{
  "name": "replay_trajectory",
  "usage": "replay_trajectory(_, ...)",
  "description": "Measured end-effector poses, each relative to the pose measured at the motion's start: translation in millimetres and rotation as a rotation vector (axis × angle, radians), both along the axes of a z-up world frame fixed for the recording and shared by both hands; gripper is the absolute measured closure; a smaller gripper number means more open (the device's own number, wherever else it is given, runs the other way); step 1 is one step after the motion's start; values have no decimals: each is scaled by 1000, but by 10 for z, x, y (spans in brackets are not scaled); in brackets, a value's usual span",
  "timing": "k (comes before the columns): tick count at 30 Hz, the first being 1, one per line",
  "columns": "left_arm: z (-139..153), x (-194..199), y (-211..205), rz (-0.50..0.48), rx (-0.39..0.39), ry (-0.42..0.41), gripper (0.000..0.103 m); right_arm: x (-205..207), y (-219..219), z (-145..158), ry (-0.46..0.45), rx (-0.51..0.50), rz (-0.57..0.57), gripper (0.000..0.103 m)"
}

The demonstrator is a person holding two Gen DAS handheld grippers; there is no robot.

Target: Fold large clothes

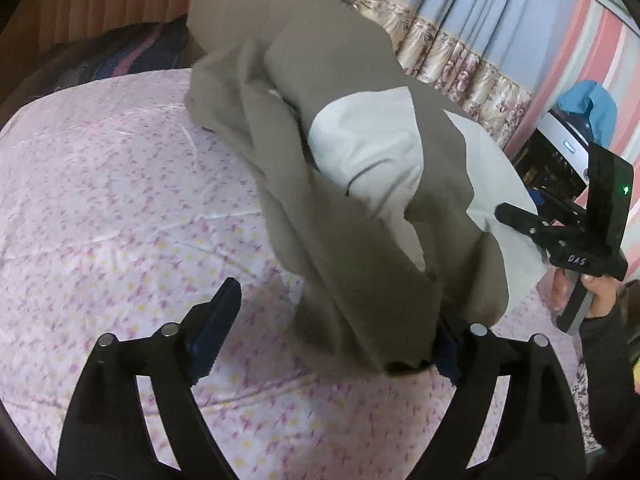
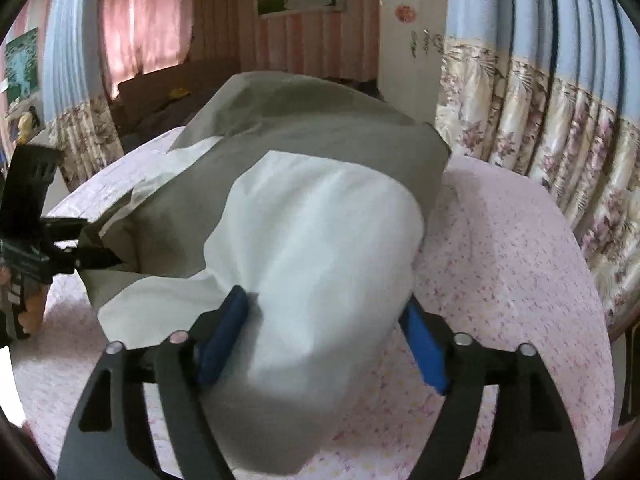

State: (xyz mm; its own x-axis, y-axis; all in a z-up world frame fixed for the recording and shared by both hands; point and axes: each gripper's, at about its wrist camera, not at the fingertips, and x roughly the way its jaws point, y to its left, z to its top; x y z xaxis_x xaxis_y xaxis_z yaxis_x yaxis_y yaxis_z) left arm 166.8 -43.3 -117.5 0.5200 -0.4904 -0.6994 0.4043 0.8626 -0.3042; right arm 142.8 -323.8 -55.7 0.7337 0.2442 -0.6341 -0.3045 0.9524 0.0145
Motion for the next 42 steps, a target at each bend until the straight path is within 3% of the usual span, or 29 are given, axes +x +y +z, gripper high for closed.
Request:
replay_trajectory(3, 198, -237, 159, 68, 35, -63, 3, -291, 3, 168, -63, -50, -47, 3)
replay_trajectory(6, 486, -519, 240, 127, 103, -158, 3, -592, -28, 356, -133, -32, -98, 2)
replay_trajectory(10, 782, -805, 306, 243, 193, -245, 3, -826, 35, 418, -89, -11, -211, 2)
replay_trajectory(14, 885, -976, 270, 326, 244, -257, 3, -983, 198, 370, -65, 12, -289, 2)
replay_trajectory(18, 920, -1227, 357, 350, 268, -262, 3, -1172, 343, 368, -60, 73, -348, 2)
replay_trajectory(22, 980, -1420, 353, 419, 324, -292, 3, -1337, 521, 454, -98, 39, -372, 2)
replay_trajectory(31, 1308, -1719, 447, 490, 248, -363, 3, -1699, 743, 824, -218, -42, -434, 2)
replay_trajectory(37, 1483, -1826, 483, 543, 216, -384, 3, -1877, 801, 1060, -283, -47, -433, 2)
replay_trajectory(42, 1548, -1837, 544, 564, 200, -385, 3, -1925, 769, 1129, -287, -17, -435, 2)
